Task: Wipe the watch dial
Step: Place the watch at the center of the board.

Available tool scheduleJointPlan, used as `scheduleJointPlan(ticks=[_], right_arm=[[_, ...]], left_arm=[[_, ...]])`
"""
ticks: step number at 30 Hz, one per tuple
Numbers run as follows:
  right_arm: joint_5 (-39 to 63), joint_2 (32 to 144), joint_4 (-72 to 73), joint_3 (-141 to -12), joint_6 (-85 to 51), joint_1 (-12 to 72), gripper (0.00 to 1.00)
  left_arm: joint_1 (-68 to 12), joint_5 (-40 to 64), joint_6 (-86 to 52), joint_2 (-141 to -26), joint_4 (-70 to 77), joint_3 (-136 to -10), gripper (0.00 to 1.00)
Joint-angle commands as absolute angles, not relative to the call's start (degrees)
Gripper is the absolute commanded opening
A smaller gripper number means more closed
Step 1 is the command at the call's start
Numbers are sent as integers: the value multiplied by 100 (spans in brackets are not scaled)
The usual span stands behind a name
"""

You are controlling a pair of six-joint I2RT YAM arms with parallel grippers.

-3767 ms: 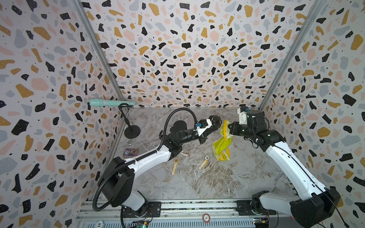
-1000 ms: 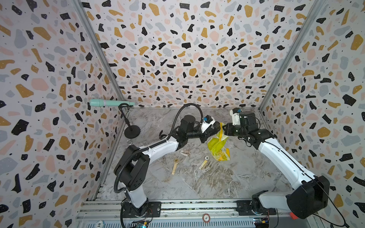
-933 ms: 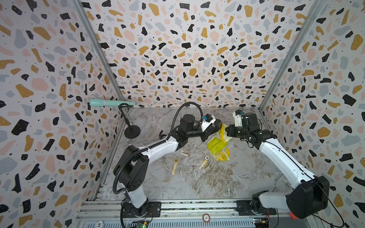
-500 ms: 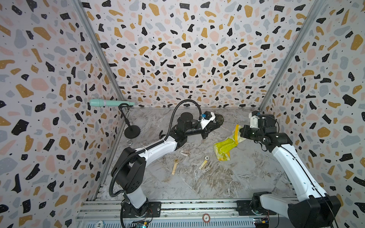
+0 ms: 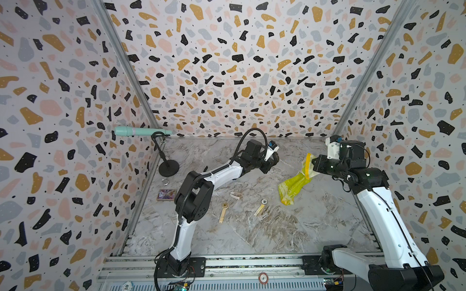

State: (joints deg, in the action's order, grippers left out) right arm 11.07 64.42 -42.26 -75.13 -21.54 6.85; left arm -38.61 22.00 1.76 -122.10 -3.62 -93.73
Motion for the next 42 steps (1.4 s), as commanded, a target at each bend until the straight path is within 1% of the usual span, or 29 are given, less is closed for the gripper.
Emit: scheduleJointPlan(ticks=[1, 14, 19, 24, 29, 31, 33, 34, 42], right_arm=[[1179, 6325, -4333, -7658, -2155, 675, 0], [1170, 6411, -4423, -7787, -2125, 668, 0], [1178, 6419, -4440, -7820, -2124, 669, 0], [1169, 6426, -4470, -7849, -2127, 668, 0], [1068, 6400, -4492, -7870, -2144, 670, 0], [1056, 6396, -4517, -7925, -2130, 669, 0], [1063, 6424, -4540, -7962, -2115, 673, 0], [1064, 6420, -4547, -7977, -2117, 668, 0], [1035, 6352, -4523, -7954, -2135, 668, 0]], left_arm=[[-3848, 1400, -72, -12415, -992, -9494, 0], [-3843, 1034, -244, -13054, -960, -9778, 0], [-3843, 641, -300, -13317, -1278, -10138, 0], [-3849, 580, -321, -13431, -1415, -10367, 0], [-3841, 682, -429, -13309, -1185, -10268, 18], [-3848, 733, -472, -13239, -1097, -10235, 33], [-3834, 863, -475, -13176, -1055, -10230, 35], [-3840, 910, -482, -13141, -1060, -10252, 41], [-3785, 973, -656, -12500, -833, -10018, 43]])
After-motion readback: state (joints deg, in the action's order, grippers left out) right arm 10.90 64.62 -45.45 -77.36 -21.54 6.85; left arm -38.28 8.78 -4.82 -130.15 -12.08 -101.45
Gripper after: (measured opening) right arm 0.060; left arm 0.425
